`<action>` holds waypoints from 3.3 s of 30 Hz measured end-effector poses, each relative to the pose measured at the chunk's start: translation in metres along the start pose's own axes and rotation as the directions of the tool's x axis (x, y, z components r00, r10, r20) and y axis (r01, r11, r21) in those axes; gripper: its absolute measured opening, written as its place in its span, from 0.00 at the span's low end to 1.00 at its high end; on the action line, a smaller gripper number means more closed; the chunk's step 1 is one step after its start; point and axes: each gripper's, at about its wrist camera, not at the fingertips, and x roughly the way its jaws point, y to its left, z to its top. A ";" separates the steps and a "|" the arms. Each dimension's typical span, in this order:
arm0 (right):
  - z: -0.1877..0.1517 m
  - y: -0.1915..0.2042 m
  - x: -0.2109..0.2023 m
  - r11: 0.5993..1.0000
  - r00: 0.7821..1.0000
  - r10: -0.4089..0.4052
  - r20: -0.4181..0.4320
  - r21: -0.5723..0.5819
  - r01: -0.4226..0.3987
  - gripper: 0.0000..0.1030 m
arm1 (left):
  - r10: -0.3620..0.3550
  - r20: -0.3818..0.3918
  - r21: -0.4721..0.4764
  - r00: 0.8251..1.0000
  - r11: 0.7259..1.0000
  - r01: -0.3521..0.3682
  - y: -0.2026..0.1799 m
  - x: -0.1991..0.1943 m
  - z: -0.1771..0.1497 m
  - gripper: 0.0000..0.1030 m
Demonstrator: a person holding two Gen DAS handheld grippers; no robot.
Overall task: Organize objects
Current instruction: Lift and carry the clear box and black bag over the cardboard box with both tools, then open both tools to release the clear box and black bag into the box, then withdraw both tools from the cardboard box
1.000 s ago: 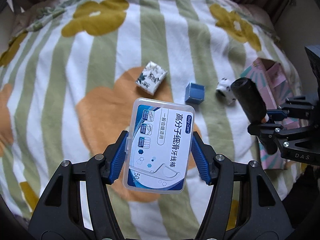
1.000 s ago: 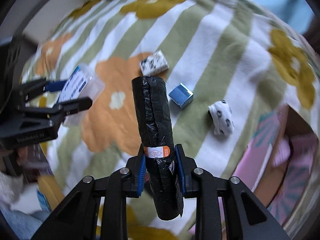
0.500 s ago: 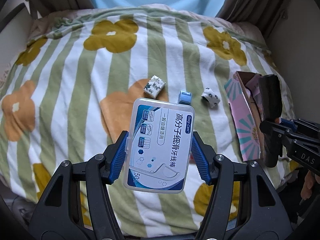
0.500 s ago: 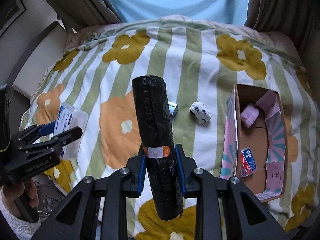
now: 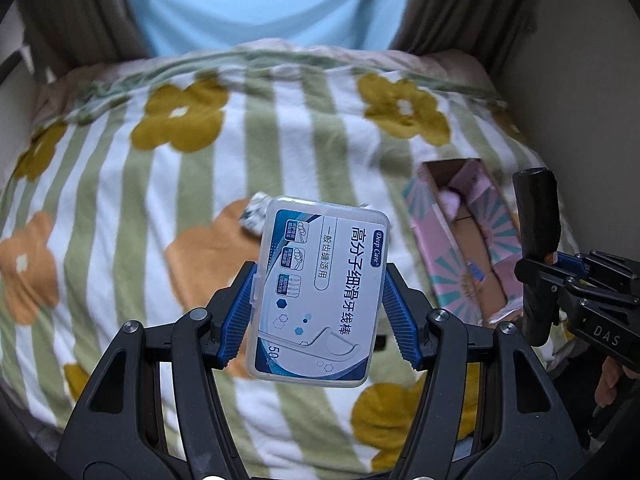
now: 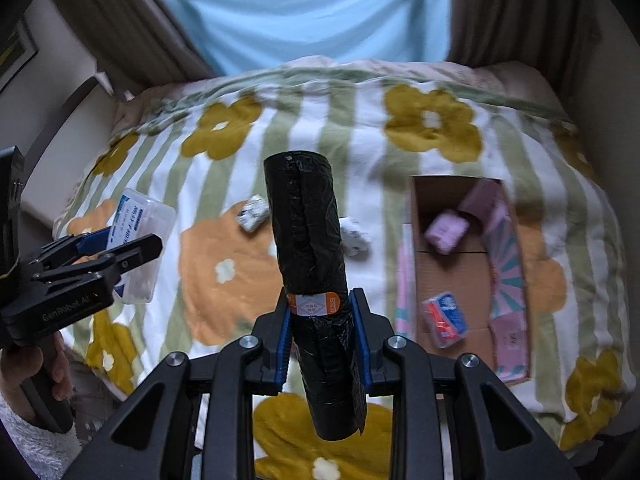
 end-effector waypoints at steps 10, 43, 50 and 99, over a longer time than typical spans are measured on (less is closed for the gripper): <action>-0.006 -0.099 0.002 0.987 0.996 -0.081 -0.036 0.134 0.085 0.24 | -0.086 -0.019 0.111 0.996 0.990 0.088 -0.104 0.045 0.051 0.56; -0.043 -0.205 0.168 0.940 0.959 -0.062 -0.275 0.306 0.149 0.24 | -0.049 -0.327 0.314 0.944 0.936 0.158 -0.286 0.333 0.103 0.57; -0.043 -0.202 0.166 0.932 0.978 0.029 -0.207 0.359 0.049 0.67 | -0.028 -0.302 0.341 0.953 0.930 0.136 -0.290 0.337 0.107 1.00; 0.016 -0.028 -0.014 0.997 0.995 -0.064 0.071 0.055 0.061 1.00 | 0.058 0.027 0.011 0.998 0.998 -0.059 -0.071 0.008 0.034 1.00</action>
